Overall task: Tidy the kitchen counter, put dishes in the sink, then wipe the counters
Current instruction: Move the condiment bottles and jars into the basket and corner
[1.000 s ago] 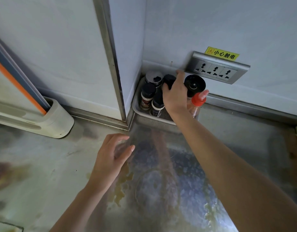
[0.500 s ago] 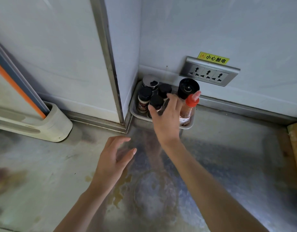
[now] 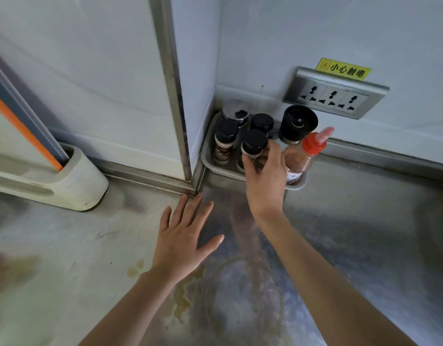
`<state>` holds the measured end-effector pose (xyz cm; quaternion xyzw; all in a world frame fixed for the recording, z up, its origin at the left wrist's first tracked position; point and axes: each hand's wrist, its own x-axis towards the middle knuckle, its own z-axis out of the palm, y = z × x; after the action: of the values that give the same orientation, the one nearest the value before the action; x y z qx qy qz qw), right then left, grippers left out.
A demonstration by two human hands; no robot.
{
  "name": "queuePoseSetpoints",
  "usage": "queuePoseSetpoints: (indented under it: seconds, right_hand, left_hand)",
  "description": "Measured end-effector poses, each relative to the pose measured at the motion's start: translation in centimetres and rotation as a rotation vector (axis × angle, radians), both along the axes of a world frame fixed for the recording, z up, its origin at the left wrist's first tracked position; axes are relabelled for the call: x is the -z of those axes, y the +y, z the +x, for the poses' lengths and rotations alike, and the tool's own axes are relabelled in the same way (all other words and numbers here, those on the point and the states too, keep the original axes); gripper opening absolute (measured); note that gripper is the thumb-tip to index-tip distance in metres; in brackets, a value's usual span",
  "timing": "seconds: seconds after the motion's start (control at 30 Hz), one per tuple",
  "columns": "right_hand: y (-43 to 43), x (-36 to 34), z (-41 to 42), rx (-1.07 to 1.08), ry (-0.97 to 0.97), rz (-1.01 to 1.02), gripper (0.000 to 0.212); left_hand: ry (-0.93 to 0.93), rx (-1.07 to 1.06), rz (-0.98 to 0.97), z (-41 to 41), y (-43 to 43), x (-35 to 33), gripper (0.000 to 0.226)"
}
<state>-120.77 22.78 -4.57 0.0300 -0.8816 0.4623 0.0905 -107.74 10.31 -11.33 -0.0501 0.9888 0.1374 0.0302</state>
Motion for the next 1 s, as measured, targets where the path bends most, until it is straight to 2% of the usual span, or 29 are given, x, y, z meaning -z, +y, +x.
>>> queuePoseSetpoints:
  seconds: [0.33, 0.77, 1.0]
  right_hand:
    - [-0.4, 0.5, -0.6, 0.051, 0.005, 0.091, 0.037]
    - [-2.2, 0.2, -2.4, 0.151, -0.052, -0.017, 0.036]
    - [-1.1, -0.1, -1.5, 0.044, -0.123, -0.039, 0.048]
  left_hand:
    - [0.032, 0.013, -0.051, -0.2, -0.2, 1.0, 0.069]
    - [0.047, 0.018, -0.052, -0.2, -0.3, 1.2, 0.070]
    - [0.062, 0.000, 0.019, -0.3, -0.3, 1.3, 0.075]
